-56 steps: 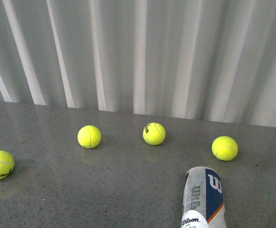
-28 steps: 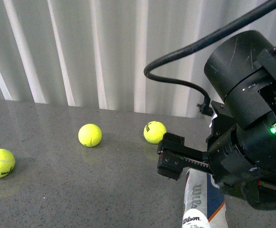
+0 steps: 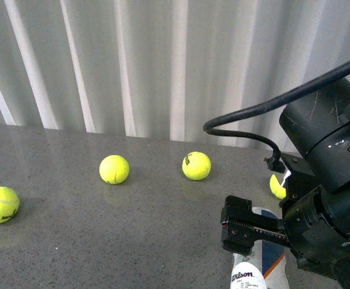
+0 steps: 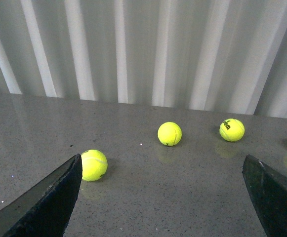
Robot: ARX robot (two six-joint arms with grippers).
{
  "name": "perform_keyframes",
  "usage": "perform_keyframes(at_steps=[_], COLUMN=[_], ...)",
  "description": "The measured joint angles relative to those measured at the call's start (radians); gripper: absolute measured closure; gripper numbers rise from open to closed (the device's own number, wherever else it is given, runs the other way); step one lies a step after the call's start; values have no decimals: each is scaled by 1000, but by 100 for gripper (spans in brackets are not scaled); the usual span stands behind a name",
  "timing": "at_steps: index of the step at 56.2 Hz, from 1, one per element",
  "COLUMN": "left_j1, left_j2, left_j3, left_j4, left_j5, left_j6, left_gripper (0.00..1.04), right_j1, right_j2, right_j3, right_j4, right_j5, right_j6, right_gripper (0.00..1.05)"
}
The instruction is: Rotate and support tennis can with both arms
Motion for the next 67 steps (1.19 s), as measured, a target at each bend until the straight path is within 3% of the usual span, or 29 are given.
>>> perform_keyframes(at_steps=[31, 54, 67], left_j1=[0, 0, 0], left_j2=[0, 0, 0], left_j3=[0, 0, 0], left_j4=[0, 0, 0], left_j5=[0, 0, 0], left_j6=[0, 0, 0], left_gripper=[7, 7, 7], right_j1=[-70, -72, -60], right_j2=[172, 160, 139], right_j3=[0, -11, -11], right_j4=[164, 182, 179], right_j5=[1, 16, 29], right_j6=[-8, -45, -51], right_gripper=[8, 67, 88])
